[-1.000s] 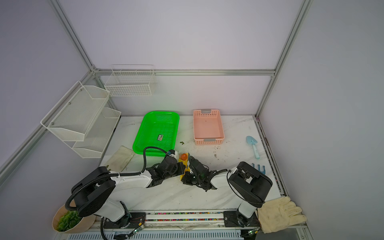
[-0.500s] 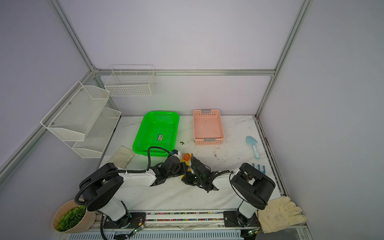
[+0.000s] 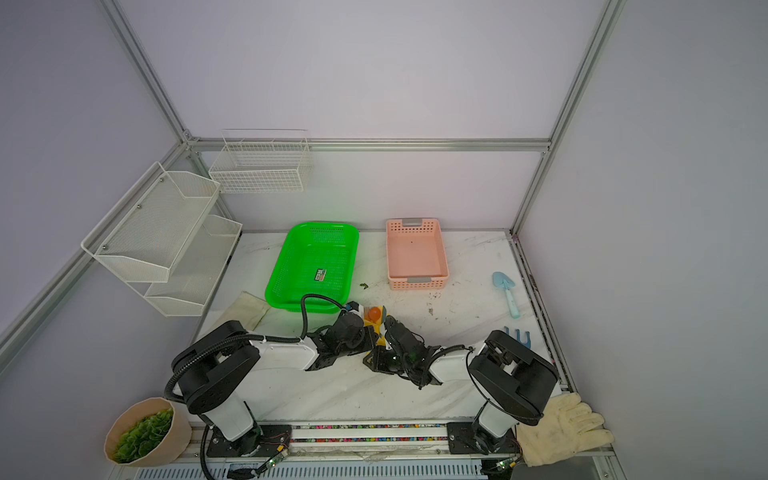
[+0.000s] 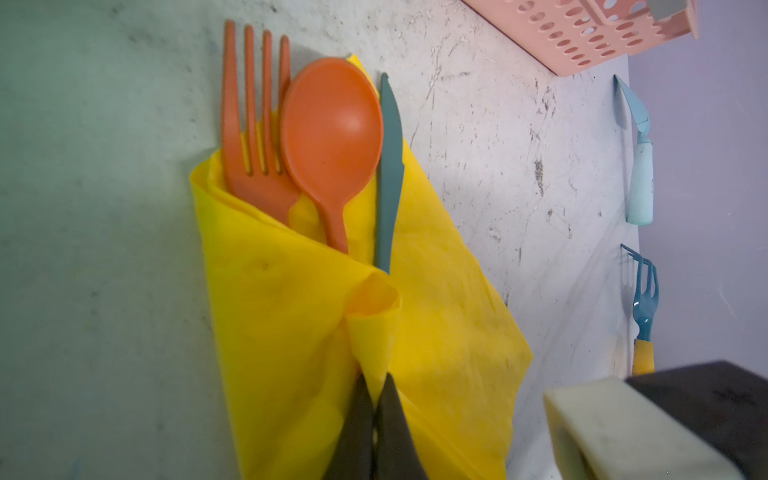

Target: Place the utensils on the paper napkin and roll it up

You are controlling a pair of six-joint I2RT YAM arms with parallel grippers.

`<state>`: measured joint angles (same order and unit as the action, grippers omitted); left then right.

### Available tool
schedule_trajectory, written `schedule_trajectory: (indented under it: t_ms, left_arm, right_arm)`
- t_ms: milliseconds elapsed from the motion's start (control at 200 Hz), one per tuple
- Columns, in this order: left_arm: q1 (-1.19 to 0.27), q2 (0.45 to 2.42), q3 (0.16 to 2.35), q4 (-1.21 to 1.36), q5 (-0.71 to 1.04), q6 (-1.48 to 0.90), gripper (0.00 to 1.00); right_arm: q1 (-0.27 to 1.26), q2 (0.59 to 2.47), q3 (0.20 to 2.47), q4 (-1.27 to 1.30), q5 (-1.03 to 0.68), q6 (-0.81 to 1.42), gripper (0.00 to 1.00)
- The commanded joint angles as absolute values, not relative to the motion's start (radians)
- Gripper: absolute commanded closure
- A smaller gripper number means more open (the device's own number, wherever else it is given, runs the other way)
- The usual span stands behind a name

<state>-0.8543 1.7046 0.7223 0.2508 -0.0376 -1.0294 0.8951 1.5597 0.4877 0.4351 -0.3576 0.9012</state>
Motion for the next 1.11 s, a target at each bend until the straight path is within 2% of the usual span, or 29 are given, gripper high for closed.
schedule_trajectory:
  t_ms: [0,260,460,610,1100]
  left_arm:
    - [-0.861,1.711,0.793,0.266,-0.041,-1.020,0.96]
    - [-0.863,1.734,0.813,0.244,-0.029,-1.012,0.96]
    - [-0.863,1.733,0.821,0.238,-0.028,-1.007,0.96]
    - [-0.865,1.732,0.828,0.230,-0.028,-1.002,0.96]
    - [-0.877,1.705,0.831,0.206,-0.044,-0.996,0.96]
  right_arm:
    - [0.902,1.524,0.470,0.410,-0.346,0.906,0.67]
    - [0.900,1.408,0.476,0.312,-0.324,0.902,0.68]
    - [0.891,1.253,0.480,0.184,-0.240,0.918,0.79]
    - [0.812,1.187,0.449,0.141,-0.224,0.893,0.87]
    - [0.766,1.451,0.460,0.232,-0.273,0.768,0.94]
